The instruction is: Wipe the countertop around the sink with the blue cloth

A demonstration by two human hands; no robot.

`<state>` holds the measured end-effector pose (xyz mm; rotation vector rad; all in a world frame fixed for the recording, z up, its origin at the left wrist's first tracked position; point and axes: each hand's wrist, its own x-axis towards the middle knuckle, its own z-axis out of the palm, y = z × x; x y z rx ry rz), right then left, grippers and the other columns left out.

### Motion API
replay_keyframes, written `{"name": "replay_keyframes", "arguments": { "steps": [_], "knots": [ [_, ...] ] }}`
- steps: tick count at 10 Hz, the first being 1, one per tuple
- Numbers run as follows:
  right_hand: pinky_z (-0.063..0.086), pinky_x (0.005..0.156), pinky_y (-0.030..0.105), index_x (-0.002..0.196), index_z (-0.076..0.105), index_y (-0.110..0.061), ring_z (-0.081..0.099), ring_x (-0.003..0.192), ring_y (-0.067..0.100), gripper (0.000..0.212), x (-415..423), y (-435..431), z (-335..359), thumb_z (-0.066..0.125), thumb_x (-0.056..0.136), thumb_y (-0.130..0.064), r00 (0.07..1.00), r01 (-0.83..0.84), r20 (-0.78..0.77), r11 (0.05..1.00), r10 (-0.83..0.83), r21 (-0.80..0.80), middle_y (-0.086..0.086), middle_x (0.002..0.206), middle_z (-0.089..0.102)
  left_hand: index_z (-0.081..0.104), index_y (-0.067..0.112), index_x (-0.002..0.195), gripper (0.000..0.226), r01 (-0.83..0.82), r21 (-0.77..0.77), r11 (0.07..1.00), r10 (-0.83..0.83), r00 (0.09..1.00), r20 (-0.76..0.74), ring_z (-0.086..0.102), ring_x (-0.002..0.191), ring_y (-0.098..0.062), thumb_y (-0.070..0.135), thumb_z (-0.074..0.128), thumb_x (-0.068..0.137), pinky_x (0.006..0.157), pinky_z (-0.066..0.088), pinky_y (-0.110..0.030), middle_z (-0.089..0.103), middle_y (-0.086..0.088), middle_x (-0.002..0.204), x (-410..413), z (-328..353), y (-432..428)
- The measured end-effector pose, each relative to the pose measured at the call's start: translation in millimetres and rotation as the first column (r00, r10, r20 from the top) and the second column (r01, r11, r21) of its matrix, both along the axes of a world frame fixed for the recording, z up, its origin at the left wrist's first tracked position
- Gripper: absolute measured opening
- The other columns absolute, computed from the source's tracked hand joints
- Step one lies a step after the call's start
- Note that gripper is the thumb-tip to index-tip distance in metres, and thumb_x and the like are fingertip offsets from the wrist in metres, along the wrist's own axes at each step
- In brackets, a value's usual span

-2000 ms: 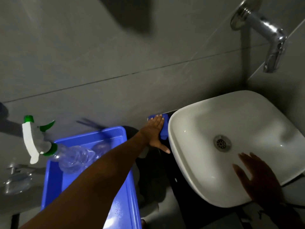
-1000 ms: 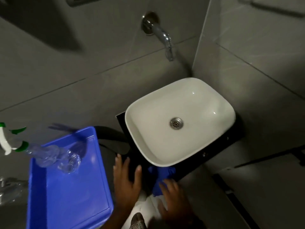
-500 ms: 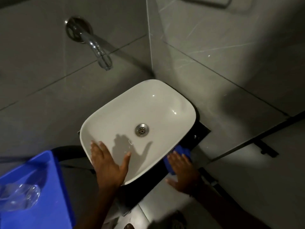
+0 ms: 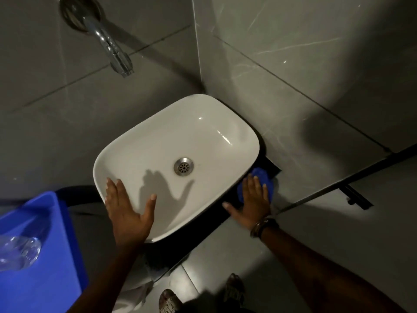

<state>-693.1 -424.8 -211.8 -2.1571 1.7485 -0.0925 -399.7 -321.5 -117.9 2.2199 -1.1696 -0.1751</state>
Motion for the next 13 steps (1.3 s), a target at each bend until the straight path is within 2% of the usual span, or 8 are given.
{"name": "replay_keyframes", "arguments": {
  "steps": [2,3,5,6,8,10,12,13],
  "knots": [
    [0.021,0.113,0.046,0.134,0.051,-0.018,0.05,0.131,0.02,0.099,86,141,8,0.073,0.045,-0.056,0.835,-0.549,-0.014,0.834,0.55,0.062,0.001,0.142,0.053,0.018,0.007,0.153,0.107,0.047,-0.017,0.999,-0.048,0.997,-0.052,0.002,0.152,-0.027,0.083,0.035,0.08,0.123,0.002,-0.046,0.006,-0.021,0.163,-5,9,7],
    [0.049,0.101,0.035,0.122,0.063,-0.024,0.061,0.118,0.014,0.08,120,173,35,0.076,0.043,-0.032,0.826,-0.559,0.165,0.821,0.539,0.118,-0.007,0.128,0.065,0.006,0.013,0.155,0.105,0.137,-0.017,0.99,-0.138,0.985,-0.102,-0.017,0.15,-0.016,0.077,0.042,0.081,0.122,-0.009,-0.035,-0.012,-0.013,0.164,-13,24,34],
    [0.046,0.094,0.022,0.118,0.061,-0.007,0.057,0.108,0.022,0.041,139,162,66,0.053,0.079,0.004,0.811,-0.278,0.586,0.878,-0.003,0.389,0.003,0.111,0.065,0.04,0.021,0.141,0.056,-0.069,-0.09,0.994,-0.004,0.773,-0.635,0.038,0.139,-0.015,0.029,0.067,0.092,0.108,0.04,-0.019,0.04,-0.006,0.151,-3,40,135],
    [0.049,0.084,0.03,0.114,0.062,-0.001,0.061,0.096,0.025,0.042,180,166,90,0.062,0.072,-0.002,0.537,-0.367,0.676,0.582,-0.505,0.726,0.01,0.1,0.068,0.059,0.007,0.127,0.045,-0.072,0.076,0.995,0.097,0.376,-0.922,0.066,0.105,-0.021,0.003,0.071,0.083,0.075,0.054,-0.014,0.069,-0.01,0.118,37,37,194],
    [0.054,0.08,0.036,0.109,0.062,-0.001,0.064,0.089,0.028,0.049,288,212,106,0.063,0.061,-0.004,0.497,-0.503,0.632,0.396,-0.595,0.768,0.014,0.096,0.069,0.075,0.004,0.098,0.022,-0.068,0.122,0.99,0.133,0.2,-0.971,0.072,0.084,-0.023,0.015,0.074,0.079,0.073,0.058,-0.028,0.077,-0.01,0.091,124,33,258],
    [0.043,0.085,0.024,0.128,0.048,-0.002,0.051,0.103,0.02,0.058,410,268,77,0.064,0.074,0.012,0.823,-0.308,0.546,0.684,-0.157,0.661,0.015,0.12,0.055,0.069,0.01,0.07,0.014,-0.284,0.319,0.904,0.42,0.448,-0.79,0.057,0.056,-0.016,0.012,0.082,0.075,0.052,0.046,-0.022,0.067,0.003,0.059,213,-6,306],
    [0.039,0.105,0.036,0.129,0.049,-0.007,0.044,0.123,0.034,0.056,460,312,62,0.059,0.074,0.0,0.927,-0.322,0.308,0.878,0.216,0.355,0.016,0.134,0.042,0.06,0.013,0.1,0.046,-0.225,0.617,0.754,0.491,0.817,-0.303,0.062,0.094,-0.029,0.043,0.078,0.07,0.072,0.046,-0.033,0.061,-0.006,0.101,248,-26,319],
    [0.041,0.106,0.041,0.117,0.06,-0.004,0.047,0.124,0.038,0.042,463,312,96,0.064,0.075,-0.006,0.859,-0.432,0.33,0.9,0.39,0.059,0.019,0.131,0.051,0.056,0.014,0.114,0.052,-0.236,0.498,0.834,0.297,0.954,-0.045,0.058,0.109,-0.033,0.049,0.068,0.078,0.085,0.047,-0.039,0.057,-0.01,0.12,274,5,323]
  ]
}}
